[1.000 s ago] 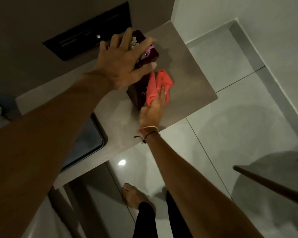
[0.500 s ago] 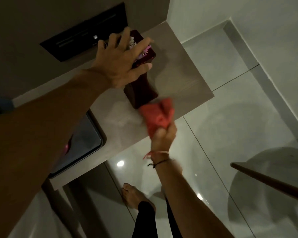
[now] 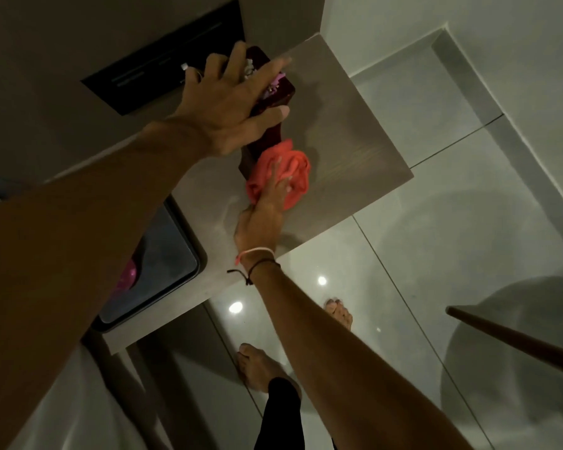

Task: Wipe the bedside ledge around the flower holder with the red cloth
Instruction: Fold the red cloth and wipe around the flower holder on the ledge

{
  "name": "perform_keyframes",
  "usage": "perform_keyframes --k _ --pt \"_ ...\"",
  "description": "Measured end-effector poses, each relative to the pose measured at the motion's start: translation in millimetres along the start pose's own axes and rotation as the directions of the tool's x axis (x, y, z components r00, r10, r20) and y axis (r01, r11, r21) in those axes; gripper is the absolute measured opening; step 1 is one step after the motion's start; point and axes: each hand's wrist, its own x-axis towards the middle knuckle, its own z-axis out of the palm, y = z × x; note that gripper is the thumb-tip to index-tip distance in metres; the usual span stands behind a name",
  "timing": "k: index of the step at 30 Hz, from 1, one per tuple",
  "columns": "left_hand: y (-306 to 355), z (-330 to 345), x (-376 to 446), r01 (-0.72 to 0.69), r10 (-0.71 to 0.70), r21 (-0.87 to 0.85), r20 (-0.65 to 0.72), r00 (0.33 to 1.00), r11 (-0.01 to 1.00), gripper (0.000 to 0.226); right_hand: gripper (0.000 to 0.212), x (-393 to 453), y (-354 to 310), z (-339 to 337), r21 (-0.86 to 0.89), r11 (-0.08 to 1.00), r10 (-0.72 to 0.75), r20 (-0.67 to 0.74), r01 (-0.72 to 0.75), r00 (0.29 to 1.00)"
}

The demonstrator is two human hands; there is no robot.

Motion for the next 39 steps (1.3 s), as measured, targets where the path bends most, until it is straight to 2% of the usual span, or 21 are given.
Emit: perform_keyframes --k 2,4,7,9,11,13,15,17,19,20,21,23,24,26,27,28,30,32,35,37,39 --pt "2.8 0.2 -4.0 -0.005 0.005 0.001 0.006 1.0 1.0 0.076 0.083 -26.3 7.2 -0.5 0.024 1.0 0.003 0.053 -0.004 0.999" --pt "7.0 -0.5 -8.9 -0.01 0.01 0.013 0.002 1.0 1.0 0.082 0.067 -29.8 10.9 -9.4 0.033 0.993 0.109 0.161 -0.116 0.981" --pt "18.2 1.8 -18.0 -0.016 0.017 0.044 -0.02 1.0 0.999 0.085 0.041 -42.3 16.1 -27.3 0.202 0.942 0.164 0.417 -0.267 0.894" --pt "28.5 12.0 -26.8 -0.025 0.032 0.114 -0.06 0.998 0.993 0.084 0.043 -43.3 17.6 -44.8 0.337 0.858 0.194 0.485 -0.387 0.853" --pt "37.7 23.2 -36.0 -0.021 0.04 0.171 -0.108 0.993 0.985 0.084 0.06 -41.0 23.4 -61.7 0.379 0.8 0.233 0.519 -0.465 0.823" --pt "41.6 28.1 -38.2 -0.019 0.042 0.163 -0.138 0.99 0.986 0.084 0.057 -38.5 32.7 -80.9 0.424 0.751 0.268 0.504 -0.505 0.821" --pt "41.7 27.2 -39.7 -0.024 0.046 0.136 -0.155 0.987 0.99 0.087 0.054 -36.4 43.9 -100.7 0.488 0.631 0.325 0.54 -0.603 0.777" --pt "41.3 23.3 -49.8 -0.024 0.03 0.033 -0.195 0.98 0.999 0.093 0.044 -33.9 51.3 -115.0 0.491 0.558 0.356 0.586 -0.669 0.728" --pt "40.0 25.5 -74.1 0.056 -0.139 -0.275 -0.294 0.946 0.96 0.093 0.039 -29.4 51.0 -125.1 0.469 0.526 0.352 0.639 -0.709 0.684" --pt "40.1 30.8 -89.6 0.111 -0.285 -0.482 -0.304 0.909 0.869 0.09 0.039 -27.4 46.5 -129.1 0.456 0.517 0.352 0.659 -0.725 0.665" --pt "36.9 39.0 -108.3 0.165 -0.438 -0.687 -0.244 0.865 0.708 0.088 0.039 -25.1 43.4 -128.8 0.433 0.526 0.358 0.668 -0.732 0.652" --pt "33.1 59.3 -145.4 0.285 -0.629 -0.912 0.039 0.776 0.295 0.082 0.039 -21.8 34.3 -124.6 0.398 0.545 0.362 0.682 -0.738 0.636" --pt "28.8 69.4 -164.6 0.339 -0.655 -0.938 0.207 0.727 0.079 0.077 0.038 -22.4 27.7 -116.2 0.379 0.548 0.354 0.702 -0.746 0.617" --pt "23.5 89.8 -199.1 0.354 -0.574 -0.873 0.487 0.659 -0.335 0.073 0.038 -23.2 15.8 -93.6 0.298 0.571 0.366 0.741 -0.765 0.562" --pt "22.2 99.3 -213.0 0.322 -0.514 -0.823 0.55 0.658 -0.469 0.054 0.038 -24.4 10.5 -80.4 0.249 0.589 0.381 0.753 -0.769 0.536" --pt "21.0 106.6 -223.3 0.29 -0.488 -0.791 0.573 0.659 -0.538 0.041 0.037 -25.7 4.3 -67.0 0.197 0.623 0.401 0.75 -0.757 0.526" --pt "13.4 117.5 -234.1 0.234 -0.538 -0.785 0.577 0.615 -0.574 0.034 0.036 -25.9 -1.8 -39.4 0.112 0.682 0.465 0.697 -0.723 0.546" --pt "-1.6 124.4 -236.5 0.207 -0.657 -0.817 0.56 0.504 -0.538 0.036 0.043 -22.6 -4.1 -10.3 0.006 0.78 0.496 0.605 -0.626 0.623" --pt "-26.4 128.1 -230.3 0.194 -0.756 -0.863 0.503 0.42 -0.467 0.03 0.038 -16.7 -24.0 33.1 -0.108 0.94 0.32 0.616 -0.325 0.72" --pt "-37.9 132.0 -222.1 0.214 -0.791 -0.877 0.481 0.379 -0.431 0.029 0.035 -14.1 -35.7 54.0 -0.128 0.978 0.206 0.585 -0.162 0.785" --pt "-46.0 137.6 -213.9 0.273 -0.807 -0.874 0.48 0.344 -0.403 0.032 0.035 -13.6 -35.1 67.2 -0.199 0.978 0.169 0.559 -0.066 0.812"
